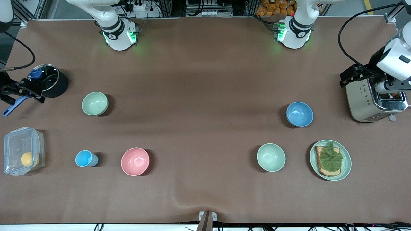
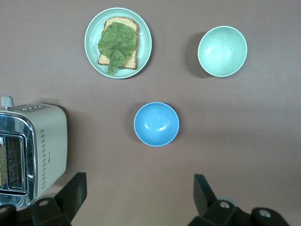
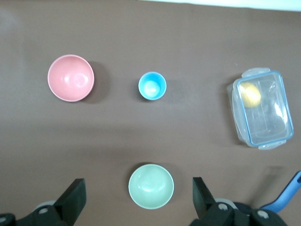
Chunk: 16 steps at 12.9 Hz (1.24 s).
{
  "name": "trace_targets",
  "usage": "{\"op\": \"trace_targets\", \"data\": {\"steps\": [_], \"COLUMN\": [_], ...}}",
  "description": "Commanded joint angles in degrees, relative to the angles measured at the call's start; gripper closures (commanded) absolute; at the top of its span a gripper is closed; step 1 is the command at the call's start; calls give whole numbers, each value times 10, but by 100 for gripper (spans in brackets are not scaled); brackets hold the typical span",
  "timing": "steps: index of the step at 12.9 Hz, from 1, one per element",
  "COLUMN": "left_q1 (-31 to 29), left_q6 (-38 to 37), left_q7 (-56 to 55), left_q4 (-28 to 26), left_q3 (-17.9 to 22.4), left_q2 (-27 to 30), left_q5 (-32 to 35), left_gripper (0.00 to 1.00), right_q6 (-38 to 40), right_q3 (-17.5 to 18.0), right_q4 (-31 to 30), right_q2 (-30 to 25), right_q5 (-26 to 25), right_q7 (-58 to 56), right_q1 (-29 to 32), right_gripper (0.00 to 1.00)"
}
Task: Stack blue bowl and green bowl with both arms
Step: 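Reach the right gripper to the green bowl while the left gripper reaches blue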
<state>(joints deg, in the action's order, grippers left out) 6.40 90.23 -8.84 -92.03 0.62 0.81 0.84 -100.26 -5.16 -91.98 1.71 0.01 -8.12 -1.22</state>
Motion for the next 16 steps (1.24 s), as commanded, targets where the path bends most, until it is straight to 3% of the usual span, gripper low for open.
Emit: {"op": "trace_targets", "data": {"steps": [1,5,10,12,14,16], "left_q1": [1,-3,-29,-31,-35,-33], "left_q6": [-10,-10,18,81,192,280], "left_q7": [15,18,23,24,28,27], "left_q4": [12,12,-2,-71,-173,-233], "left_q3": [3,4,4,3,3,3], "left_q2": [-4,-11,-140,-139,-124,-131], "left_q5": [-1,-13,-15,-15,-13,-12], "left_gripper": [0,0,0,0,0,0], "right_q6": [-4,6,49,82,60,28], "right_q3": [3,5,4,3,3,2], "right_q4": [1,3,2,-10,-74,-112], "right_q2": [-11,-9,42,51,45,39], "right_q5": [6,6,5,1,3,3], "right_q7": [7,7,0,-2,-2,-7], "right_q1": [-13,-19,-13,-5,-2,17], "right_gripper": [0,0,0,0,0,0]}}
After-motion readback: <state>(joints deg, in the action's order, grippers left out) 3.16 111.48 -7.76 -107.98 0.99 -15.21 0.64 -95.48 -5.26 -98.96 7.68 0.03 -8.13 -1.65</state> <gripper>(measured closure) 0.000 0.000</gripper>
